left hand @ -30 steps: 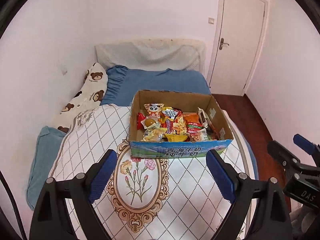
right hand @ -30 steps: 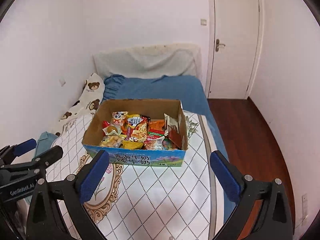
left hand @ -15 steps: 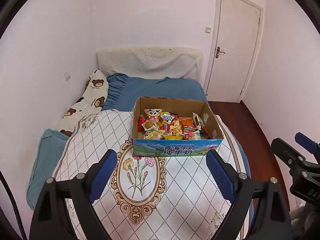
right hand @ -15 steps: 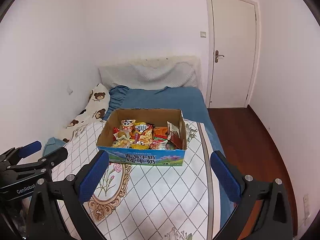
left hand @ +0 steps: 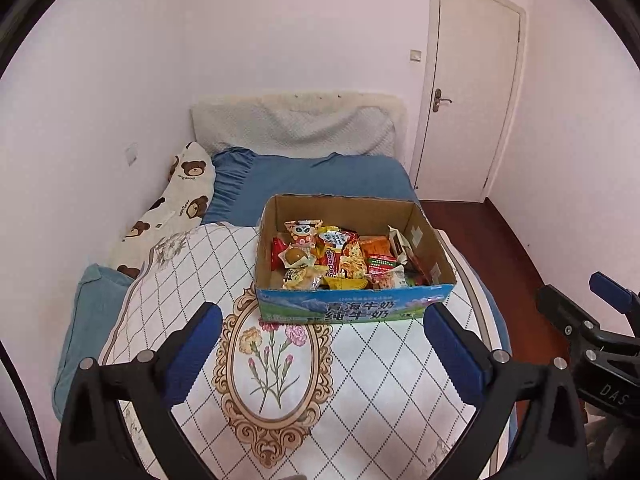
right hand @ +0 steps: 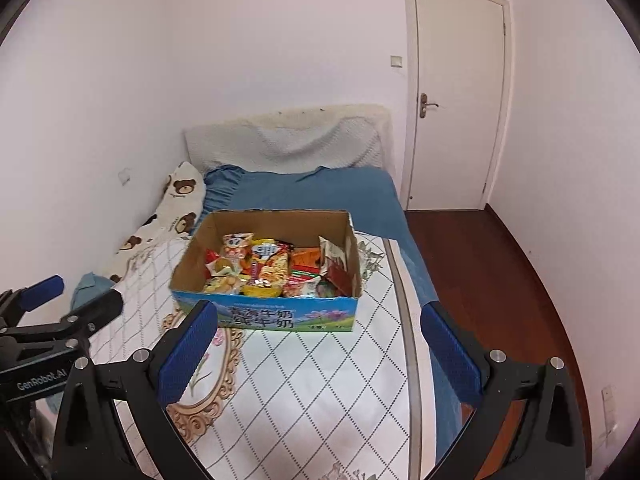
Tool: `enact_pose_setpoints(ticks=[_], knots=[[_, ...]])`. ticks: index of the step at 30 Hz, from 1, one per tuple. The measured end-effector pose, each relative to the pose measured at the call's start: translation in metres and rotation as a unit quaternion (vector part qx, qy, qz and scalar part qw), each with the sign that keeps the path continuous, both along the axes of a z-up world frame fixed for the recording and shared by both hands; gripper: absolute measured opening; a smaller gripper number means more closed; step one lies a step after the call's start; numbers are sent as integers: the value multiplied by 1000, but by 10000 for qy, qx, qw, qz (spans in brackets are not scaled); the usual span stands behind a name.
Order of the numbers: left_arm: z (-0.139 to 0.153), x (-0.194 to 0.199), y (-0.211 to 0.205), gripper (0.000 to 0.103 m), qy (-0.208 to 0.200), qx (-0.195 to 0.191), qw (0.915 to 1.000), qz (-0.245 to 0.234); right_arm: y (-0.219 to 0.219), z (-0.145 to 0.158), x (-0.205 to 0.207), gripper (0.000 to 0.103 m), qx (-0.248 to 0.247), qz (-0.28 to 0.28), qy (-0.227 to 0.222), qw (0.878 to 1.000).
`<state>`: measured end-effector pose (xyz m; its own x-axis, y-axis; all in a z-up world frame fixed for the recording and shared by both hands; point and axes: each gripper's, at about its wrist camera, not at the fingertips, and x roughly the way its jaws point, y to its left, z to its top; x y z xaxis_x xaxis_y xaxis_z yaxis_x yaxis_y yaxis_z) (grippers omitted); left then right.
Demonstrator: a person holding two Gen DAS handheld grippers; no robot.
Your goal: Organize snacks
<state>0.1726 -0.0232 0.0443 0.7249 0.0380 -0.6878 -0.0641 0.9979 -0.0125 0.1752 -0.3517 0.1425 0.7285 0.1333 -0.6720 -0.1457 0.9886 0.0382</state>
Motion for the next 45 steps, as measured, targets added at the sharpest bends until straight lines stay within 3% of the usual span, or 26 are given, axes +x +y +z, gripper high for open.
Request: enact_pose_setpoints(ticks=[10,19,45], knots=[[-30,51,0,103,182,141,9997,92,-2,-28,49,103,-84,-266,30,9996],[-46,72,0,103,364,164,9990,184,4,-50,86,103,-106,-247,106,9996],[-45,78,0,103,322,209,9991,163,8,-65,95,103,-123,-272,276,9992]])
